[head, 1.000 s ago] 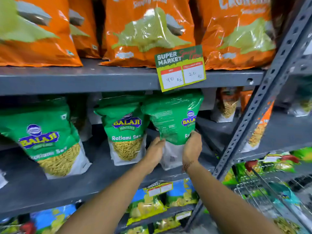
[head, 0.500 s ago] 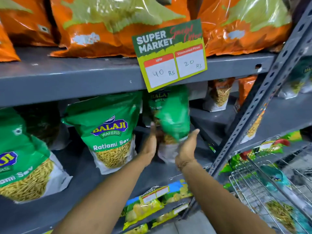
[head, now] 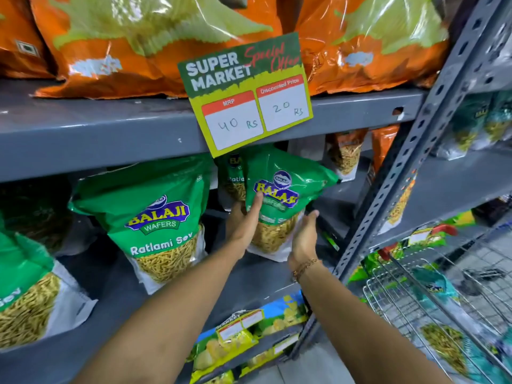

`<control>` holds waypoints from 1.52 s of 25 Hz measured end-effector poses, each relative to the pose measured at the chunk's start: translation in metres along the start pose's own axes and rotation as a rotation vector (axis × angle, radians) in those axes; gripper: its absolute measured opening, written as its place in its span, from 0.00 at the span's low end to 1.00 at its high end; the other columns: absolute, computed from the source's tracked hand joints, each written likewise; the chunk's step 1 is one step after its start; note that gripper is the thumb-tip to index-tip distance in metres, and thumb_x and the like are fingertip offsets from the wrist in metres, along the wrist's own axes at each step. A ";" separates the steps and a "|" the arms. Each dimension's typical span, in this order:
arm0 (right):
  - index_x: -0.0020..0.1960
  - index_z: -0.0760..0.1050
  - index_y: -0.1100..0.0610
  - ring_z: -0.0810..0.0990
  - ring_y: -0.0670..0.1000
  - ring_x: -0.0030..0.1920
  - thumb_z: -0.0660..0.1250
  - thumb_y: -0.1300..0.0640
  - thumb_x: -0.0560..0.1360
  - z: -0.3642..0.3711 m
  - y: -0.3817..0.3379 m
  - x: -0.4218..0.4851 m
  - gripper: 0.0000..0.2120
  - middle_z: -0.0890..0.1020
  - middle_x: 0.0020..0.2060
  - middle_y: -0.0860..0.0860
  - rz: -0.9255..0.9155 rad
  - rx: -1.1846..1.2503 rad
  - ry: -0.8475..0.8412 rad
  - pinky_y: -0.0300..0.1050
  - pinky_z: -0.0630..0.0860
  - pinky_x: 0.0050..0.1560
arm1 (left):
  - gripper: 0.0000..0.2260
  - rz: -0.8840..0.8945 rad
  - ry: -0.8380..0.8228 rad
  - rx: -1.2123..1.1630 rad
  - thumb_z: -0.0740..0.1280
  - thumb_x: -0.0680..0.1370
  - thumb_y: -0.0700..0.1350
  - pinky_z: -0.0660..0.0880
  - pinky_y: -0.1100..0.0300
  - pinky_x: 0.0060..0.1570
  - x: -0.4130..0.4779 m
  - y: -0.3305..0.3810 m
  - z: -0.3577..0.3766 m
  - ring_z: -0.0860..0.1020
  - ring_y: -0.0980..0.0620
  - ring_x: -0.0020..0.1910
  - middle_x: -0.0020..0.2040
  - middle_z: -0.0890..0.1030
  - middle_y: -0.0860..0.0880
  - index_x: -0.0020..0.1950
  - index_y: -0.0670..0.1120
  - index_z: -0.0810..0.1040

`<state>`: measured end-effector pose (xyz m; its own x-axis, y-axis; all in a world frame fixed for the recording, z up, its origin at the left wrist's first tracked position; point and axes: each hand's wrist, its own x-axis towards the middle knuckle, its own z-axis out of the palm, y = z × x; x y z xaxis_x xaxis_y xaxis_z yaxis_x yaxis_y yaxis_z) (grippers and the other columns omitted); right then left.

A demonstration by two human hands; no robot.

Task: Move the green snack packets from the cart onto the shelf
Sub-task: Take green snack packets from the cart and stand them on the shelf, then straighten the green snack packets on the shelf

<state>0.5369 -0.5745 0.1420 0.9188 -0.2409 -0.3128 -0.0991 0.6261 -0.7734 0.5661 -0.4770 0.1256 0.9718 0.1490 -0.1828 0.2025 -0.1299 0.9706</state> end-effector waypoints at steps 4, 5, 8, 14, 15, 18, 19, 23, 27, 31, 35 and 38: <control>0.62 0.74 0.58 0.82 0.52 0.41 0.40 0.42 0.80 -0.003 -0.006 0.009 0.31 0.77 0.57 0.54 0.085 -0.095 -0.042 0.43 0.77 0.43 | 0.24 0.028 0.205 0.014 0.65 0.68 0.65 0.71 0.55 0.50 -0.028 -0.006 0.016 0.78 0.44 0.55 0.52 0.81 0.45 0.50 0.46 0.72; 0.65 0.72 0.59 0.81 0.53 0.46 0.40 0.41 0.80 -0.006 -0.004 0.009 0.31 0.77 0.59 0.54 0.072 -0.091 -0.034 0.45 0.77 0.48 | 0.24 0.011 0.229 -0.005 0.65 0.68 0.65 0.70 0.56 0.47 -0.032 -0.002 0.017 0.78 0.44 0.53 0.49 0.81 0.45 0.46 0.45 0.72; 0.65 0.72 0.60 0.76 0.54 0.60 0.43 0.43 0.80 -0.015 0.007 -0.002 0.30 0.76 0.64 0.54 0.001 -0.166 0.121 0.47 0.71 0.61 | 0.21 0.036 0.221 0.029 0.65 0.69 0.64 0.67 0.56 0.38 -0.043 0.000 0.009 0.78 0.44 0.40 0.36 0.79 0.44 0.32 0.47 0.67; 0.41 0.76 0.58 0.75 0.58 0.42 0.53 0.52 0.80 0.005 0.085 -0.101 0.18 0.79 0.39 0.60 -0.037 -0.418 0.101 0.44 0.72 0.42 | 0.21 0.187 0.494 0.110 0.59 0.74 0.58 0.71 0.52 0.41 -0.109 -0.043 -0.079 0.75 0.42 0.37 0.33 0.78 0.40 0.33 0.42 0.71; 0.34 0.72 0.56 0.71 0.55 0.34 0.55 0.54 0.79 0.023 0.102 -0.121 0.17 0.74 0.31 0.56 -0.004 -0.403 -0.082 0.40 0.69 0.34 | 0.20 0.228 0.650 0.090 0.57 0.74 0.57 0.68 0.52 0.38 -0.120 -0.049 -0.106 0.74 0.42 0.36 0.34 0.78 0.38 0.33 0.41 0.70; 0.34 0.74 0.55 0.74 0.46 0.31 0.59 0.60 0.77 0.088 0.140 -0.161 0.14 0.76 0.31 0.52 -0.088 -0.586 -0.523 0.37 0.72 0.37 | 0.13 0.364 1.089 -0.193 0.56 0.76 0.49 0.66 0.53 0.42 -0.143 -0.045 -0.191 0.70 0.45 0.38 0.39 0.75 0.35 0.40 0.40 0.71; 0.39 0.77 0.58 0.76 0.46 0.37 0.59 0.60 0.77 0.116 0.151 -0.174 0.12 0.77 0.35 0.52 -0.150 -0.640 -0.636 0.38 0.73 0.43 | 0.14 0.377 1.214 -0.290 0.56 0.77 0.45 0.69 0.57 0.45 -0.145 -0.046 -0.229 0.71 0.46 0.40 0.43 0.75 0.34 0.45 0.34 0.72; 0.61 0.72 0.62 0.71 0.49 0.55 0.59 0.52 0.77 0.209 0.177 -0.186 0.18 0.76 0.54 0.55 -0.325 -0.669 -0.686 0.45 0.67 0.64 | 0.16 0.199 1.194 -0.417 0.52 0.79 0.47 0.69 0.51 0.53 -0.129 -0.063 -0.353 0.75 0.42 0.52 0.50 0.78 0.37 0.54 0.36 0.71; 0.46 0.79 0.64 0.74 0.55 0.45 0.61 0.65 0.75 0.252 0.176 -0.160 0.08 0.86 0.43 0.56 -0.317 -0.534 -0.486 0.43 0.65 0.47 | 0.09 0.224 0.688 -0.542 0.58 0.79 0.45 0.74 0.59 0.51 -0.103 -0.057 -0.405 0.79 0.57 0.47 0.51 0.80 0.48 0.53 0.44 0.75; 0.37 0.77 0.55 0.76 0.51 0.43 0.63 0.55 0.71 0.243 0.187 -0.148 0.07 0.82 0.32 0.43 -0.111 -0.097 -0.492 0.46 0.71 0.51 | 0.16 0.338 0.634 -0.498 0.63 0.76 0.45 0.70 0.55 0.66 -0.097 -0.054 -0.416 0.75 0.50 0.61 0.62 0.77 0.43 0.61 0.40 0.73; 0.60 0.75 0.48 0.77 0.45 0.60 0.51 0.37 0.76 0.203 0.237 -0.156 0.24 0.80 0.59 0.44 0.031 -0.339 -0.647 0.44 0.70 0.66 | 0.10 0.224 0.381 -0.318 0.62 0.77 0.44 0.74 0.63 0.54 -0.117 -0.098 -0.394 0.78 0.57 0.52 0.51 0.78 0.54 0.57 0.51 0.70; 0.72 0.61 0.50 0.66 0.47 0.68 0.44 0.40 0.79 0.184 0.261 -0.160 0.26 0.69 0.68 0.47 0.020 -0.632 -0.668 0.46 0.61 0.71 | 0.12 0.123 0.323 -0.274 0.66 0.74 0.42 0.77 0.61 0.49 -0.124 -0.112 -0.387 0.78 0.52 0.51 0.50 0.79 0.53 0.55 0.52 0.70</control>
<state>0.4340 -0.2359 0.0918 0.9251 0.3669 -0.0980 -0.1273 0.0565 -0.9903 0.3759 -0.1017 0.0996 0.8903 0.4528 -0.0476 0.0061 0.0927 0.9957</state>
